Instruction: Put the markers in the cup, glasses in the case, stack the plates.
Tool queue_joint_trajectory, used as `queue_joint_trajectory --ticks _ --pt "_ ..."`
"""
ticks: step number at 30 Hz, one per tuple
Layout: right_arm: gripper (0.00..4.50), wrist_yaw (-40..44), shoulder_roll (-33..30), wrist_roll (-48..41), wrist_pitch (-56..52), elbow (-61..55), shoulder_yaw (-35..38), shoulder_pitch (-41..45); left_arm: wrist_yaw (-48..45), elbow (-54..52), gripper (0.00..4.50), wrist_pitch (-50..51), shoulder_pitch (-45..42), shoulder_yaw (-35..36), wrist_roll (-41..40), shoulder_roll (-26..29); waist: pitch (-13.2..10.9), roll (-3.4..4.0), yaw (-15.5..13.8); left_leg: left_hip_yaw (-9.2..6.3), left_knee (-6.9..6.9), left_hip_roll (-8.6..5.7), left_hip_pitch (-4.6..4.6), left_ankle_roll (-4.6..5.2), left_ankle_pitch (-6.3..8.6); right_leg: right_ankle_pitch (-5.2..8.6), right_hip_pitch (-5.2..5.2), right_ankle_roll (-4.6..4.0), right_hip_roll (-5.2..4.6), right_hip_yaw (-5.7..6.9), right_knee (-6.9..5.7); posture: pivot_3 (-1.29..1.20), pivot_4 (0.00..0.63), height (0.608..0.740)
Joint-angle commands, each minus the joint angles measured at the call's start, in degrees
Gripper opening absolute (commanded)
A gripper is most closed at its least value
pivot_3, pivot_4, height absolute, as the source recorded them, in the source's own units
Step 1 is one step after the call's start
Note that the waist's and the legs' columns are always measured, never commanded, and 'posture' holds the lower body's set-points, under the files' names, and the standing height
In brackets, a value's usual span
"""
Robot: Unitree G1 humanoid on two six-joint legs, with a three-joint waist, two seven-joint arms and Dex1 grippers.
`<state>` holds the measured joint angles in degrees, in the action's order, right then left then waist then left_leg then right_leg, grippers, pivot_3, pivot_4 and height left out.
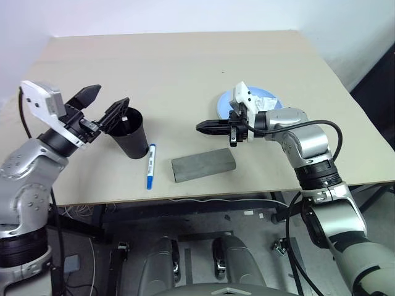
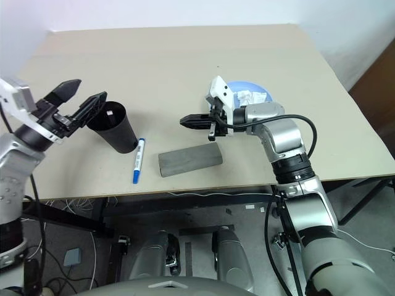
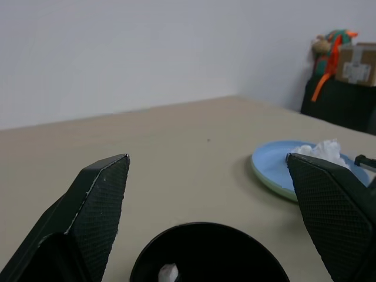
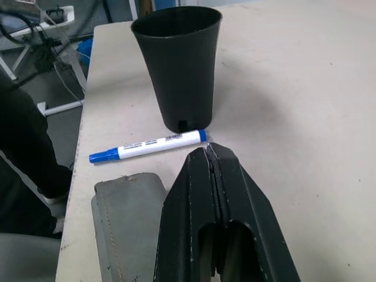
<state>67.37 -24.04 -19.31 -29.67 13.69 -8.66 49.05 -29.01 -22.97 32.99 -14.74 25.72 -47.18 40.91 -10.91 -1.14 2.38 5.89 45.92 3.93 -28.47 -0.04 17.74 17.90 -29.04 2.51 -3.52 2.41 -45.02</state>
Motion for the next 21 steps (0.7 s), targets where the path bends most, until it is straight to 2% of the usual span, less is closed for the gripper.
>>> queue_joint_trajectory --ticks 1,3,9,14,21 --pt "0.0 0.1 0.1 -0.4 1.2 0.8 1.1 2.5 5.6 -7.6 4.46 3.3 0.9 5.3 -3.8 1.5 0.0 0.01 0.0 0.0 0.0 0.0 0.0 0.0 0.0 0.01 0.0 -0.01 -0.01 0.0 0.01 0.0 0.15 0.67" --pt "0.0 0.1 0.6 -0.1 1.5 2.2 0.8 3.2 10.8 -11.6 4.46 7.0 1.9 7.0 -4.8 2.6 0.0 0.0 -0.1 0.0 0.01 0.0 0.0 0.0 0.0 0.04 0.01 -0.08 -0.03 0.0 0.0 0.0 0.15 0.67" --pt "0.0 0.5 1.5 0.9 2.8 7.0 0.4 6.2 24.2 -20.3 4.46 22.1 7.4 9.8 -24.4 10.7 0.0 0.0 0.0 -0.05 0.01 0.0 0.04 0.0 0.0 0.02 0.04 -0.03 -0.04 -0.01 0.0 0.0 0.15 0.67" --pt "0.0 1.4 1.3 1.4 3.4 8.1 0.2 7.3 31.9 -24.1 4.46 24.4 13.0 8.8 -36.8 17.0 0.0 0.01 -0.1 -0.05 0.01 0.0 0.03 -0.01 0.0 0.09 0.02 -0.17 -0.07 -0.03 -0.01 0.0 0.15 0.67" --pt "0.0 1.8 0.7 2.0 3.5 7.7 0.4 7.2 39.3 -24.0 4.46 23.3 14.3 0.8 -40.2 20.8 0.0 0.02 -0.2 -0.06 0.02 -0.01 0.03 -0.02 0.0 0.1 0.01 -0.2 -0.09 -0.03 -0.01 0.0 0.15 0.67"
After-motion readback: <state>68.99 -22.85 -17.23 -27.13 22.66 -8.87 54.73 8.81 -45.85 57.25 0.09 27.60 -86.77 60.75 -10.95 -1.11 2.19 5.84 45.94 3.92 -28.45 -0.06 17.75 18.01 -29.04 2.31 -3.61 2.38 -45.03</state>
